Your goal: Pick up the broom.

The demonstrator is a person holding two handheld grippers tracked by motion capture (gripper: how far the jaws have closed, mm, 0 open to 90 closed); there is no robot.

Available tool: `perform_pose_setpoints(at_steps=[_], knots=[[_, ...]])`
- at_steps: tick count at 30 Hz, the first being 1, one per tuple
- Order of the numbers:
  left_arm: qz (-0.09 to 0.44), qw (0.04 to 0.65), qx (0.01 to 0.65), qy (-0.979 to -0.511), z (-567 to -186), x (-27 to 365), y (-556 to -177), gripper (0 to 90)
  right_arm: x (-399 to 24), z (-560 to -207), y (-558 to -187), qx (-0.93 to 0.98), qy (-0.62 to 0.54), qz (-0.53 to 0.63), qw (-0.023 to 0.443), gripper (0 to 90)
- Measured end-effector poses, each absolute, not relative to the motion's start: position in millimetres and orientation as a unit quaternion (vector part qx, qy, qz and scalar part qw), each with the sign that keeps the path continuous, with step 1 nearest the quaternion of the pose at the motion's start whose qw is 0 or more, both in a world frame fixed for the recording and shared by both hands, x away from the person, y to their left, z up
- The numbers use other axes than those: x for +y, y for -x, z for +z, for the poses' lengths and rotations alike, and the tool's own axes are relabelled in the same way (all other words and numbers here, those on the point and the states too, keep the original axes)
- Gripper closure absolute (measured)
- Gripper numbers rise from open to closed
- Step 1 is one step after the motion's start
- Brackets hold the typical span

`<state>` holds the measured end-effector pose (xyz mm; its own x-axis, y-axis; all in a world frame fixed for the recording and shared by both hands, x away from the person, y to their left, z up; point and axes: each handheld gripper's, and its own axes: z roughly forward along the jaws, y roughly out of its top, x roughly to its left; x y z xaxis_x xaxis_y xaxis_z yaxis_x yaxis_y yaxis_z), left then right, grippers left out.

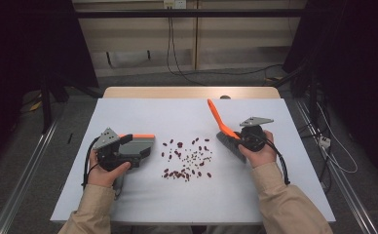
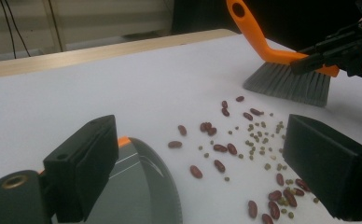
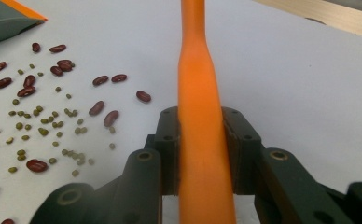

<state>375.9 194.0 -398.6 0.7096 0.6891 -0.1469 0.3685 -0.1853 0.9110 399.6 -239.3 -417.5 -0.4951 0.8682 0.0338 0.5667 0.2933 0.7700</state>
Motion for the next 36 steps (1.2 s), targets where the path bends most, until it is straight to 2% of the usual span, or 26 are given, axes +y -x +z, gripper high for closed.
perform_pose_setpoints(at_steps=[7,11,17,22,32,36], knots=[[0.151,0.532,0.353,-0.755,-402.3,199.8,-374.4,10.5,-235.6,-418.1,-398.8,0.779,-0.456,0.367,0.223,70.9],[0.151,0.532,0.355,-0.754,-403.3,201.1,-374.2,10.2,-236.0,-415.5,-402.4,0.765,-0.457,0.397,0.22,71.0],[0.15,0.533,0.357,-0.752,-403.8,205.8,-373.4,9.7,-231.1,-410.5,-422.5,0.759,-0.439,0.419,0.237,71.0],[0.151,0.532,0.364,-0.749,-405.4,213.0,-373.1,8.2,-218.6,-414.7,-440.8,0.766,-0.417,0.438,0.22,71.0],[0.151,0.526,0.37,-0.751,-411.7,225.4,-371.6,6.4,-192.4,-425.1,-465.0,0.795,-0.362,0.408,0.267,71.0],[0.154,0.52,0.375,-0.752,-415.3,229.5,-369.9,6.1,-182.8,-432.1,-466.7,0.804,-0.348,0.405,0.264,71.0]])
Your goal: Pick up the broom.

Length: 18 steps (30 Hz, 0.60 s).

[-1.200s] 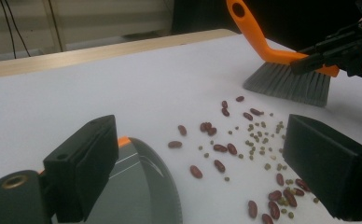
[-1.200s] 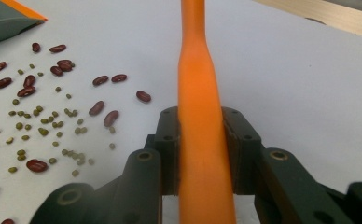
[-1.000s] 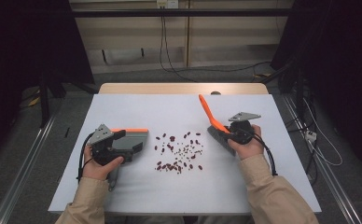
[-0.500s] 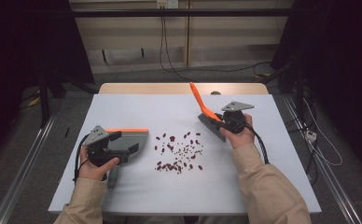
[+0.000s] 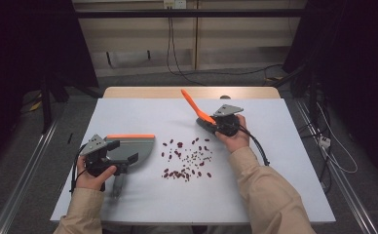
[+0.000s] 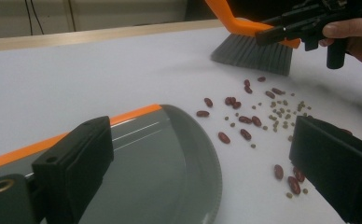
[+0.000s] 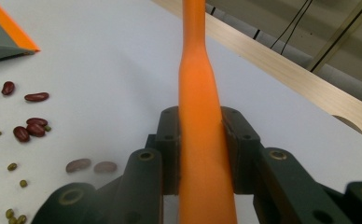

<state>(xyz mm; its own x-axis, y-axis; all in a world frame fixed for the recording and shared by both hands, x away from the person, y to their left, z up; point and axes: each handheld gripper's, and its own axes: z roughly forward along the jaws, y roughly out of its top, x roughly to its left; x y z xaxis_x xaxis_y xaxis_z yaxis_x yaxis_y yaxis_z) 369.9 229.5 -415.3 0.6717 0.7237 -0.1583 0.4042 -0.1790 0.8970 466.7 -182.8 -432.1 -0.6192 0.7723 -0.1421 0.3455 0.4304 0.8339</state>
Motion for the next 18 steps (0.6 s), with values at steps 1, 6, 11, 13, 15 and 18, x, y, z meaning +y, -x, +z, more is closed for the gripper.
perform_pose_setpoints(at_steps=[1,6,11,13,15,18], knots=[[0.155,0.518,0.371,-0.755,-415.6,230.1,-369.1,6.1,-180.4,-431.8,-466.0,0.808,-0.343,0.4,0.265,70.9],[0.155,0.518,0.366,-0.757,-416.5,228.4,-366.8,6.0,-172.7,-430.6,-459.3,0.823,-0.322,0.39,0.257,70.8],[0.153,0.521,0.364,-0.756,-415.8,228.3,-366.4,6.0,-165.4,-430.3,-449.6,0.831,-0.307,0.39,0.25,70.6],[0.152,0.523,0.365,-0.755,-415.8,229.0,-366.4,6.0,-163.3,-430.6,-446.0,0.836,-0.297,0.39,0.247,70.5],[0.154,0.522,0.365,-0.756,-415.8,229.5,-366.4,6.0,-163.0,-430.5,-442.6,0.837,-0.295,0.394,0.241,70.5],[0.154,0.522,0.365,-0.756,-415.5,229.9,-366.2,6.0,-163.3,-429.4,-437.2,0.841,-0.287,0.395,0.233,70.5]])
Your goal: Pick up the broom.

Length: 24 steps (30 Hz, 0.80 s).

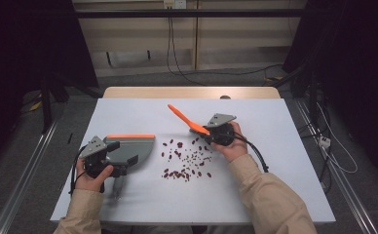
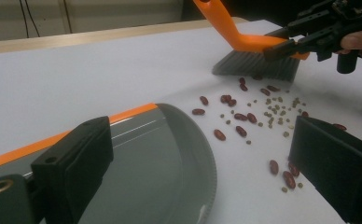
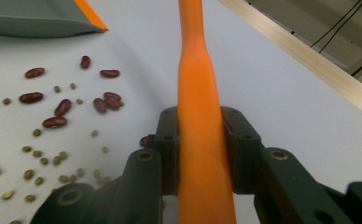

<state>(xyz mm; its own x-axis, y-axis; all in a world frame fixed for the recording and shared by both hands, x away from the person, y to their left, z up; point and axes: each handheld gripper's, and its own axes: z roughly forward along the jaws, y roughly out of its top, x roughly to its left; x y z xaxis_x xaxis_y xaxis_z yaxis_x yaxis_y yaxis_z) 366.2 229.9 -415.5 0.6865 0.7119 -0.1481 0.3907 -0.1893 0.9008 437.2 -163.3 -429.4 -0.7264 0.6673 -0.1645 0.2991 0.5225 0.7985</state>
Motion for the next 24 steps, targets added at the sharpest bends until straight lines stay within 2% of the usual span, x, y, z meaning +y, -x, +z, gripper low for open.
perform_pose_setpoints(at_steps=[24], knots=[[0.153,0.523,0.366,-0.754,-415.4,231.4,-365.6,6.2,-151.4,-425.7,-394.2,0.86,-0.233,0.41,0.196,70.5]])
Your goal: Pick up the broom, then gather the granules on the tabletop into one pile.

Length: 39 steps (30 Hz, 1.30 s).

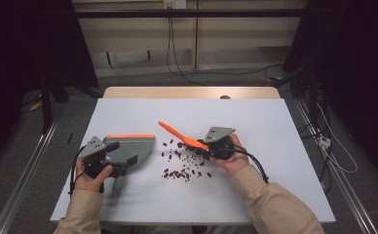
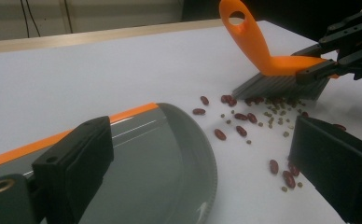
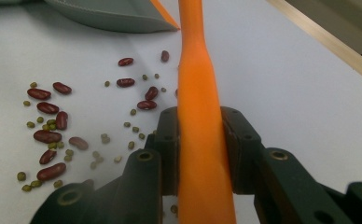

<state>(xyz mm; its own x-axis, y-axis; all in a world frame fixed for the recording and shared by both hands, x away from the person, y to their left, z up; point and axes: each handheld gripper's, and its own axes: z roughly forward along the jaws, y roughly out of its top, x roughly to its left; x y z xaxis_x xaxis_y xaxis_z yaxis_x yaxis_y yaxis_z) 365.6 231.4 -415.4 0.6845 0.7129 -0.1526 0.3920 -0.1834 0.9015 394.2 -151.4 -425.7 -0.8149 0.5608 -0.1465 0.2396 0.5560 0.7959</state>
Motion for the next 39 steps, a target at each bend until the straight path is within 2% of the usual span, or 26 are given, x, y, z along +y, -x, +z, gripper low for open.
perform_pose_setpoints(at_steps=[23,39], knots=[[0.152,0.523,0.367,-0.754,-416.5,230.6,-366.1,6.2,-150.8,-425.3,-383.7,0.862,-0.215,0.417,0.192,70.6],[0.152,0.523,0.367,-0.754,-416.3,231.6,-365.1,6.2,-168.2,-417.5,-409.9,0.829,-0.247,0.462,0.196,71.0]])
